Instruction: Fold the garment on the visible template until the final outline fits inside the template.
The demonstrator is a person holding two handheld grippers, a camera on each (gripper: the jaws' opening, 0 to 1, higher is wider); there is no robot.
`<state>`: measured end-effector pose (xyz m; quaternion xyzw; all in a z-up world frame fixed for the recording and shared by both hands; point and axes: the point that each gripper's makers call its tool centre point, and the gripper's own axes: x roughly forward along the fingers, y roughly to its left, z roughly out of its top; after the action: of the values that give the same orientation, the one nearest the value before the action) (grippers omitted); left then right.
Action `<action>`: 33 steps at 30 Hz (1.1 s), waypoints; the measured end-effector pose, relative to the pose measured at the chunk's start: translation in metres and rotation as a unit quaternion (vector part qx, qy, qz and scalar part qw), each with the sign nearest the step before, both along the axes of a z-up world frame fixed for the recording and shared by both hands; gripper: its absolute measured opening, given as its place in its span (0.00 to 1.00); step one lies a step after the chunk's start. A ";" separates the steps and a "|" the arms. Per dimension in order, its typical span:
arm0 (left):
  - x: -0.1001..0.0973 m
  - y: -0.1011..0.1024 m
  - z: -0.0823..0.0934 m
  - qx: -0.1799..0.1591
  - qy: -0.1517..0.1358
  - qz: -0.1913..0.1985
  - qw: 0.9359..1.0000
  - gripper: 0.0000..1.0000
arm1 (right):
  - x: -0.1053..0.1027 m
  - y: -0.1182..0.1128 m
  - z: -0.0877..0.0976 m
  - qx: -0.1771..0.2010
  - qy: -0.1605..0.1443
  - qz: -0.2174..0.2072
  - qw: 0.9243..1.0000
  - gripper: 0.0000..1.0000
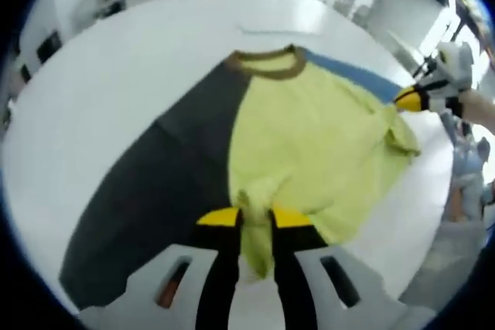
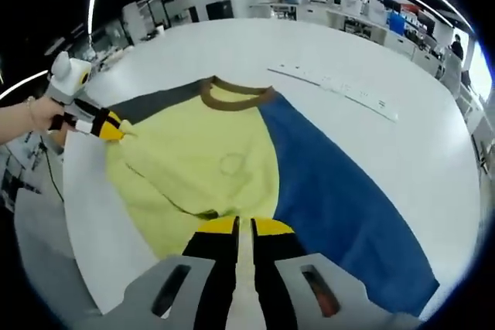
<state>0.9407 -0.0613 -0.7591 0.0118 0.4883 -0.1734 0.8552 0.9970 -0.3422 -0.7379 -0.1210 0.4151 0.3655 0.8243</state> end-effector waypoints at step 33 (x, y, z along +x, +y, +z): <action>-0.141 -0.005 0.103 -0.126 -0.059 0.032 0.990 0.71 | -0.136 -0.045 0.110 0.102 -0.067 -0.101 0.987 0.59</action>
<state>0.7994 -0.0662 -0.6566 -0.1018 0.4113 -0.2052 0.8823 0.8610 -0.3872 -0.6276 -0.0183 0.3297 0.3119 0.8909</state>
